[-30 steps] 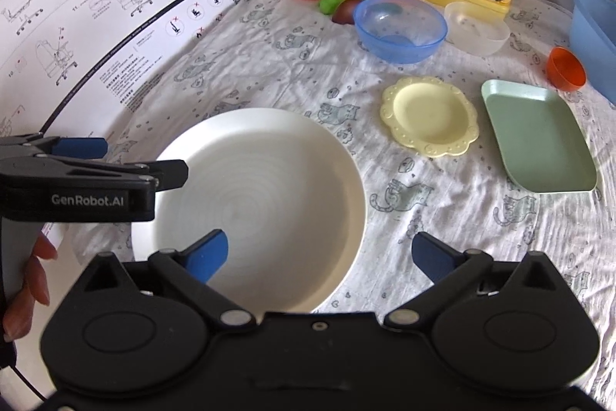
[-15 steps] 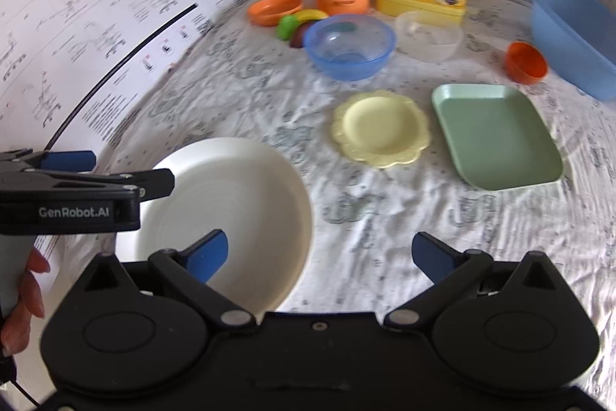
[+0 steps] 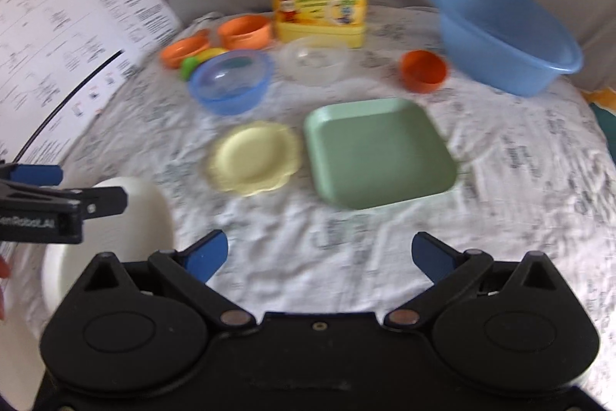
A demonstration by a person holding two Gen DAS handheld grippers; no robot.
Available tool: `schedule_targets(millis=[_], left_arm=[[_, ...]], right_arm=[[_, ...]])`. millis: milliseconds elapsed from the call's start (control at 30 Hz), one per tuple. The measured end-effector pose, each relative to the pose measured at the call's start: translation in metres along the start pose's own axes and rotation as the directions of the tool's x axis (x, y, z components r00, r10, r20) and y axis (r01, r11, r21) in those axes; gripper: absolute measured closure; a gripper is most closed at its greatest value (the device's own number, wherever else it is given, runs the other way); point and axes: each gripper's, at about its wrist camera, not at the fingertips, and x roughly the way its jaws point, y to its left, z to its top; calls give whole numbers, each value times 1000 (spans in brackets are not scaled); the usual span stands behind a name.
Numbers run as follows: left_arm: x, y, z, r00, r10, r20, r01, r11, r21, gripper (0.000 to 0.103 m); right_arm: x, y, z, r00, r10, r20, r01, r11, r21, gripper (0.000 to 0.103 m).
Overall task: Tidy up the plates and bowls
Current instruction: 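Carry the white plate with the right gripper and set it down, then reach the right gripper to the green square tray and grasp its edge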
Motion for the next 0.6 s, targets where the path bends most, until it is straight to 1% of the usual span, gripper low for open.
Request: schedule_targets(millis=[67,167,267,400,467,500,600], left_arm=[[5,-12,5,1000,-16,1,16,1000,13,0],[14,-30,12,999,-34,-2,34,999,37,0],[22,-48,18,999,-52,-4,52,996,68,0],[34,-69,26,998,-66,-15,67,993,102,0],[40,-76,30,997,-73,-24,75,991,109,0],[43,-79,32,997,-77,-29,80,990,113,0],[52,-87,36,996,-82,-43,86,989,121,0]], right_arm=[[2,-16,3,1000,-14,8,14,1000,23,0],[9,-38,11,997,-80,10,80,996,35,0],[16,-61,18,993,-118,20,117,992,51,0],[31,-84,31,990,-139,8,138,988,69,0],[37,-92,36,993,-121,10,120,990,80,0],[41,-96,39,994,-109,12,108,991,83,2],[58,-102,49,996,-90,8,89,992,87,14]])
